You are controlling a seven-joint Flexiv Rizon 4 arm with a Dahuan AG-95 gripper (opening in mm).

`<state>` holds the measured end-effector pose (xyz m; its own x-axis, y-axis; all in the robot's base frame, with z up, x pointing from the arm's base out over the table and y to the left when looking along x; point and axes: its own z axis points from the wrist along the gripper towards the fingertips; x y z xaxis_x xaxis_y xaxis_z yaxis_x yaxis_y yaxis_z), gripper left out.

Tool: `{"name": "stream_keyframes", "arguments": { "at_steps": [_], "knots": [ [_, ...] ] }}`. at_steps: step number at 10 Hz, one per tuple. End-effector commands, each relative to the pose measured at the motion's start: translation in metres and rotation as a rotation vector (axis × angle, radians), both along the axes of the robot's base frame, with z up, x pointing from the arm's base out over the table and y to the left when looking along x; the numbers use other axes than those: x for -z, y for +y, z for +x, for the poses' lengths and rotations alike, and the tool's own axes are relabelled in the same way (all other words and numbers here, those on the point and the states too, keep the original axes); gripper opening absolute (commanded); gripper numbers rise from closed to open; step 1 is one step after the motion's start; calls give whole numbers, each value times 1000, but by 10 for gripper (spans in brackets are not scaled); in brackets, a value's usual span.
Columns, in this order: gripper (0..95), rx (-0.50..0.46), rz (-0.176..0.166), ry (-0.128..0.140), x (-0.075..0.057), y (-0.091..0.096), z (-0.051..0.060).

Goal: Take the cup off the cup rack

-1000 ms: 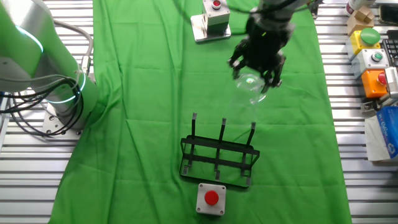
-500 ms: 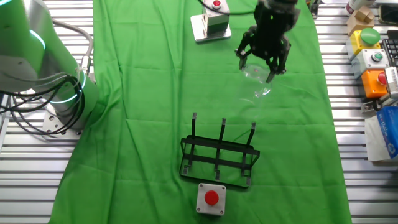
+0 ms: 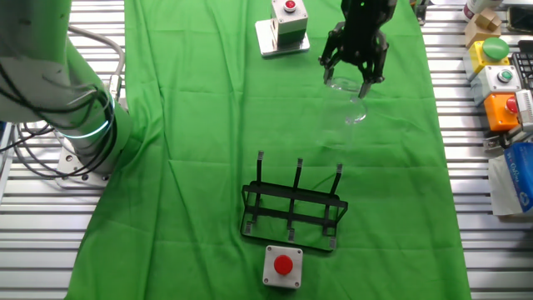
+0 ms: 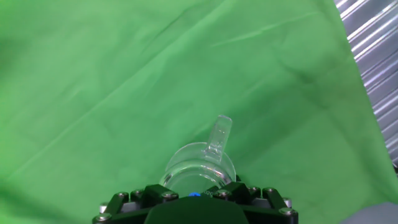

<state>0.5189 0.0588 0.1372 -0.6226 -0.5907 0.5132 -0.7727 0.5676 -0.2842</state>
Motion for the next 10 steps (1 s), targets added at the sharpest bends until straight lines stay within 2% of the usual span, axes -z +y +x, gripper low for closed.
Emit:
{"name": "stream_keyframes", "arguments": {
  "at_steps": [1,2,6,7,9,10],
  "knots": [
    [0,14,4,-33,7,-1,-1],
    [0,21,5,-46,12,-1,0],
    [0,13,-6,-69,21,-1,0],
    [0,14,-15,-74,22,-1,0],
    [0,18,-13,-84,23,-1,-1],
    [0,53,-12,-112,24,-1,-2]
  ]
}}
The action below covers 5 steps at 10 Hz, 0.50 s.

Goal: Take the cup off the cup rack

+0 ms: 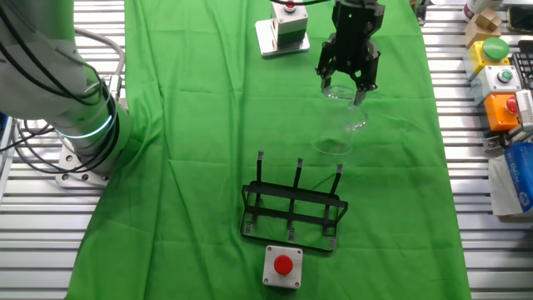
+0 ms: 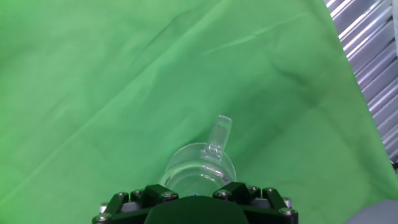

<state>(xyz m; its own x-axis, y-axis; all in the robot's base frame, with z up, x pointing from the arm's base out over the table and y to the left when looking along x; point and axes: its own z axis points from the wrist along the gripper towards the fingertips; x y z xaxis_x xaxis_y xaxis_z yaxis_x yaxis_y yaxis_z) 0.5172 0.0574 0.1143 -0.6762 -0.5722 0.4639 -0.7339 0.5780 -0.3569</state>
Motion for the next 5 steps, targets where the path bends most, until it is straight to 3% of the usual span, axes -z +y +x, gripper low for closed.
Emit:
{"name": "stream_keyframes", "arguments": {
  "at_steps": [1,5],
  "knots": [
    [0,61,4,-39,3,2,0],
    [0,90,13,-56,11,14,0]
  ]
}}
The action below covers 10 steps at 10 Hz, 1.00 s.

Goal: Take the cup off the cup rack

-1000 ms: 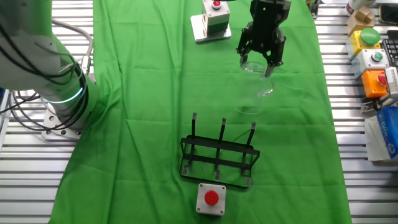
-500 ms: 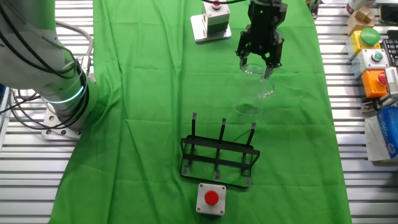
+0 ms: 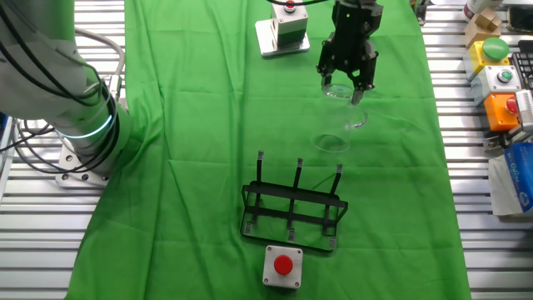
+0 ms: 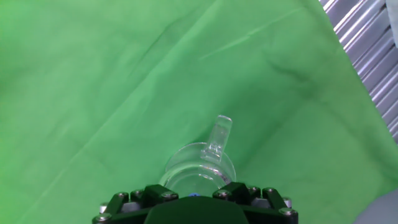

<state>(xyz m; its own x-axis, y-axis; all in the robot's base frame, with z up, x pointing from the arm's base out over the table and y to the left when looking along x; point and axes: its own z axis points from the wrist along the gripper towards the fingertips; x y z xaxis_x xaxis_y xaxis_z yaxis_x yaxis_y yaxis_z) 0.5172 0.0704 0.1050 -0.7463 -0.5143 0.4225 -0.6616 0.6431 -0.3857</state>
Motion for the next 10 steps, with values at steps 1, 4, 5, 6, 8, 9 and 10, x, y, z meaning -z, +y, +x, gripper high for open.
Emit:
{"name": "stream_keyframes", "arguments": {
  "at_steps": [1,4,5,6,8,9,10],
  "knots": [
    [0,4,1,-12,2,1,0],
    [570,-30,9,7,1,1,0],
    [760,-36,17,9,1,1,0],
    [760,-39,40,10,2,1,0],
    [760,-42,66,12,3,1,0],
    [760,-50,80,17,3,1,0],
    [760,-56,109,18,3,1,-1]
  ]
}}
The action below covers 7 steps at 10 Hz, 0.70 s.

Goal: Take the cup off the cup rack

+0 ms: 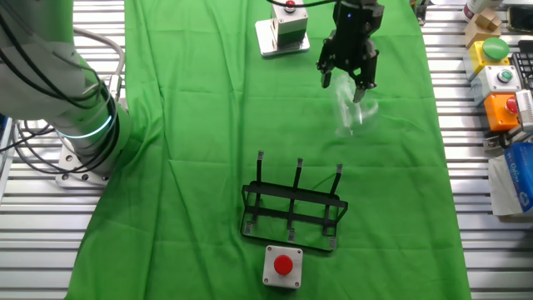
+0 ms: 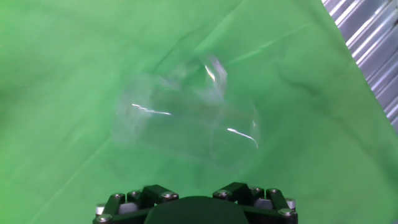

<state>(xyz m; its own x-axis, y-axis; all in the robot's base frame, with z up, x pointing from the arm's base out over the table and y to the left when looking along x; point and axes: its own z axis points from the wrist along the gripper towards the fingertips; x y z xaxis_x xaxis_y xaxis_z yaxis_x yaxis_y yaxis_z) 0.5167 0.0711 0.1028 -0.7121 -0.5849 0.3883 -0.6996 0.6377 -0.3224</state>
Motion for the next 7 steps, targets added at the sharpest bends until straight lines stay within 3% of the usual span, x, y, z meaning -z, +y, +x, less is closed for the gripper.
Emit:
{"name": "stream_keyframes", "arguments": {
  "at_steps": [1,3,5,7],
  "knots": [
    [760,-7,56,1,0,-1,-1],
    [760,-1,178,-1,-14,-16,-2],
    [760,28,364,-7,-34,-41,3],
    [760,86,513,-17,-46,-48,15]
  ]
}}
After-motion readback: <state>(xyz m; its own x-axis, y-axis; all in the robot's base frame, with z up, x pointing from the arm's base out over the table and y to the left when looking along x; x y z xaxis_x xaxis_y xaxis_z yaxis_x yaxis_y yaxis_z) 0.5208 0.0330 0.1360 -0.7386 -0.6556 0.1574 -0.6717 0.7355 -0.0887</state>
